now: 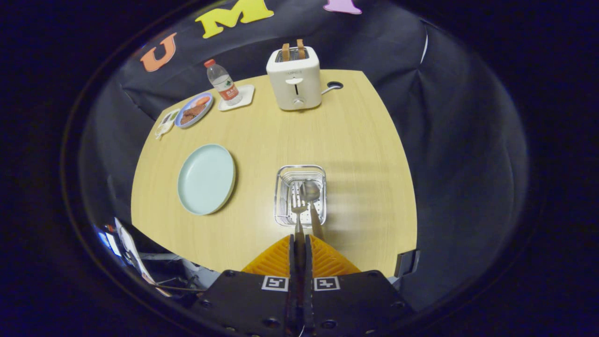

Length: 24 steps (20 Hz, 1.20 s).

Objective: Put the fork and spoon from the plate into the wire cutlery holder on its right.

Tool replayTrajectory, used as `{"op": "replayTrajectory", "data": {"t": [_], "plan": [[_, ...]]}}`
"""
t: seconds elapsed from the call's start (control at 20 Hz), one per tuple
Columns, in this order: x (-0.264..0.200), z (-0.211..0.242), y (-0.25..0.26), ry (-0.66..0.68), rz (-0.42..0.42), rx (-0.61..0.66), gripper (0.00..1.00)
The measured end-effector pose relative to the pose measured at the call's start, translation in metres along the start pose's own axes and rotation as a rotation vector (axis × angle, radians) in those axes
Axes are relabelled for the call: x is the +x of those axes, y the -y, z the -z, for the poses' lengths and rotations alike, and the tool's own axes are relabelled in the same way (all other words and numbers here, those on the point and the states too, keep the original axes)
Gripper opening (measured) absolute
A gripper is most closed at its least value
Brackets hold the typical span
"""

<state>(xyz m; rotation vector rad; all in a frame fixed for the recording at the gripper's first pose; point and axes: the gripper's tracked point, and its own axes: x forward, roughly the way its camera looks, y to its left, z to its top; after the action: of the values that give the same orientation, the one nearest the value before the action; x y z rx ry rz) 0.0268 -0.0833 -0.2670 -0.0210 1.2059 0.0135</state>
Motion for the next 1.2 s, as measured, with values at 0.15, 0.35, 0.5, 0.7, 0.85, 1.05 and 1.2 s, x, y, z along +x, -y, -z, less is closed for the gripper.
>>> {"op": "replayTrajectory", "data": {"t": [0.15,0.35,0.5,0.7,0.85,1.05,1.2], "plan": [[0.003,0.000,-0.002,-0.010,0.005,0.015,0.05],[0.008,-0.005,0.000,-0.001,0.028,0.008,0.09],[0.009,-0.007,0.002,0.003,0.039,0.018,0.09],[0.008,-0.011,0.000,0.024,0.040,0.025,0.08],[0.001,-0.023,-0.005,0.092,0.040,0.014,0.14],[-0.018,-0.041,-0.028,0.218,0.037,-0.017,0.27],[-0.046,-0.049,-0.058,0.340,0.034,-0.039,0.31]]}}
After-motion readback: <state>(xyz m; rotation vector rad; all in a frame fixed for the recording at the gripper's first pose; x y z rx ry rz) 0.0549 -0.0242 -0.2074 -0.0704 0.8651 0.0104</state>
